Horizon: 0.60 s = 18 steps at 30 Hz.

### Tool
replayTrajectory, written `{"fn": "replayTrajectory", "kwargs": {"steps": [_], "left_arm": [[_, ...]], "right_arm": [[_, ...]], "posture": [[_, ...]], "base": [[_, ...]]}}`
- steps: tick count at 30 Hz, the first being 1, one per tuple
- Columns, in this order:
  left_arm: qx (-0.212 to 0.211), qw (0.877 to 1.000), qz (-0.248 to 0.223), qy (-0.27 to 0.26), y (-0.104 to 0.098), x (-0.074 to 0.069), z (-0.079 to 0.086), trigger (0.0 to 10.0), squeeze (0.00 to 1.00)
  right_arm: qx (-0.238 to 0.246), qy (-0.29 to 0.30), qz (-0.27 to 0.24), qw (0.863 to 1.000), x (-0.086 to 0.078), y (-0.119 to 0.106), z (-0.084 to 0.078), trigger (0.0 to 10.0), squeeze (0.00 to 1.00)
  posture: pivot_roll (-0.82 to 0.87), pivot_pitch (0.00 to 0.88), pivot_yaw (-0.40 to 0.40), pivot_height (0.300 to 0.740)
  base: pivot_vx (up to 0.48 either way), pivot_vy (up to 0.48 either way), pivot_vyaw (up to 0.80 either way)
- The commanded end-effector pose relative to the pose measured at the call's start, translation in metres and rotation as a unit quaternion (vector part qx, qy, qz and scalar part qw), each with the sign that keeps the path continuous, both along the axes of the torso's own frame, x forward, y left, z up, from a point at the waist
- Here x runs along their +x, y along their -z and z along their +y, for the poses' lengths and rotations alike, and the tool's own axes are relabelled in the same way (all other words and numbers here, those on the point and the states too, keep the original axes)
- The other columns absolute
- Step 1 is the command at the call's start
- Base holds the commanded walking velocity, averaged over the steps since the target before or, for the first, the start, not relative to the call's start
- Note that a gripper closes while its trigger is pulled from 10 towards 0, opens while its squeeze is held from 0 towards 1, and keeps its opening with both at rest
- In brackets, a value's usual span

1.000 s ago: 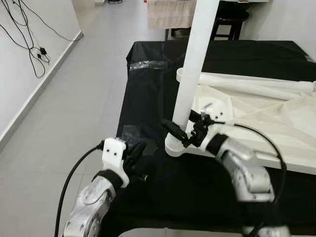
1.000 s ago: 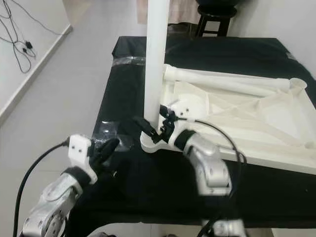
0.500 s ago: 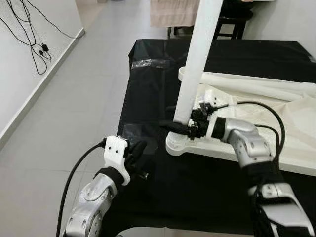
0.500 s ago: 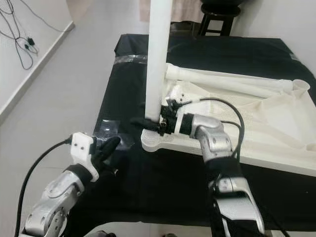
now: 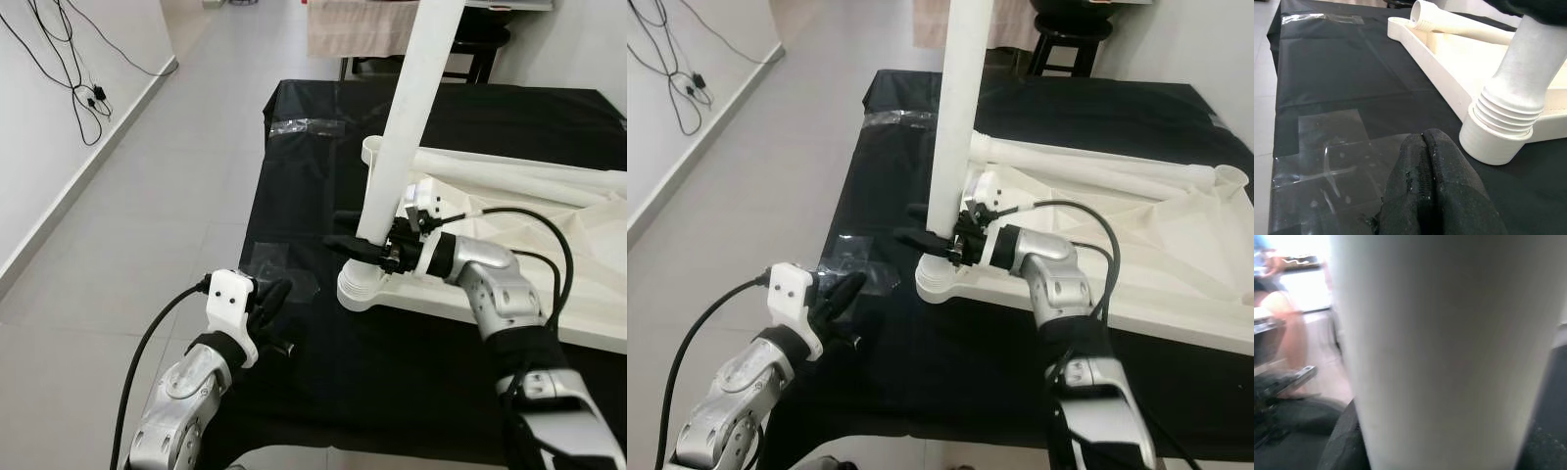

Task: Building children table

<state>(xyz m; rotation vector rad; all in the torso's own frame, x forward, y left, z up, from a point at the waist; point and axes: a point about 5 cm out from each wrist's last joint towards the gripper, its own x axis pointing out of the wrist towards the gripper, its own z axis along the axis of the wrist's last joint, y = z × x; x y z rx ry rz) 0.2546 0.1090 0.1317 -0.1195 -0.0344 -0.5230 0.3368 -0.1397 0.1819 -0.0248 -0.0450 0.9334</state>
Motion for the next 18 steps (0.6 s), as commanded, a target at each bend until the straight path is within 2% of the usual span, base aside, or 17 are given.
{"fn": "replayTrajectory", "kwargs": {"steps": [1,2,3,4,6,9,10,11,12,15,16,18], "left_arm": [[0.003,1.0,0.001,-0.005,0.001,0.0,0.002,10.0,0.0],[0.003,1.0,0.001,-0.006,0.001,0.0,0.002,10.0,0.0],[0.003,1.0,0.001,-0.006,0.001,0.0,0.002,10.0,0.0],[0.003,1.0,0.001,-0.007,0.001,0.001,0.003,10.0,0.0],[0.004,1.0,0.001,-0.006,0.001,0.002,0.005,10.0,0.0],[0.003,1.0,0.003,-0.004,0.001,0.003,0.004,10.0,0.0],[0.001,1.0,0.005,0.0,0.002,0.004,0.004,10.0,0.0],[0.001,1.0,0.005,0.0,0.002,0.004,0.004,10.0,0.0],[0.0,1.0,0.006,-0.001,0.001,0.004,0.004,10.0,0.0],[-0.001,1.0,0.005,-0.009,0.001,0.004,0.005,10.0,0.0],[-0.002,1.0,0.006,-0.012,0.001,0.005,0.006,10.0,0.0],[-0.001,1.0,0.007,-0.01,0.002,0.005,0.005,10.0,0.0]], "right_arm": [[-0.036,0.198,0.064,0.977,-0.002,0.037,-0.005,0.0,0.0],[-0.05,0.303,0.068,0.949,-0.009,0.046,-0.007,0.0,0.0],[-0.05,0.303,0.068,0.949,-0.009,0.046,-0.007,0.0,0.0],[-0.042,0.308,0.086,0.947,-0.026,0.055,0.008,0.0,0.0],[-0.071,0.217,0.05,0.972,-0.041,0.053,0.037,0.0,0.0],[-0.059,0.21,0.06,0.974,-0.038,0.053,0.036,0.0,0.0],[-0.045,0.227,0.074,0.97,-0.031,0.053,0.029,8.5,0.0],[-0.045,0.227,0.074,0.97,-0.031,0.053,0.029,8.5,0.0],[-0.039,0.224,0.076,0.971,-0.03,0.052,0.03,10.0,0.0],[-0.026,0.225,0.068,0.972,-0.031,0.043,0.034,10.0,0.0],[-0.015,0.216,0.059,0.974,-0.028,0.036,0.034,10.0,1.0],[-0.003,0.208,0.05,0.977,-0.022,0.029,0.032,10.0,1.0]], "posture": [[0.0,0.131,-0.025,0.74],[0.0,0.135,-0.025,0.74],[0.0,0.135,-0.025,0.74],[0.0,0.135,-0.024,0.74],[-0.01,0.132,-0.016,0.74],[0.0,0.124,-0.02,0.74],[0.01,0.125,-0.027,0.74],[0.01,0.125,-0.027,0.74],[0.01,0.126,-0.023,0.74],[0.01,0.126,-0.021,0.74],[0.02,0.12,-0.013,0.74],[0.02,0.117,-0.009,0.74]], "base": [[0.0,0.0,0.0],[0.0,0.0,0.0],[0.0,0.0,0.0],[0.0,0.0,0.0],[0.0,0.0,0.0],[0.0,0.0,0.0],[0.0,0.0,0.0],[0.0,0.0,0.0],[0.0,0.0,0.0],[0.0,0.0,0.0],[0.0,0.0,0.0],[0.0,0.0,0.0]]}}
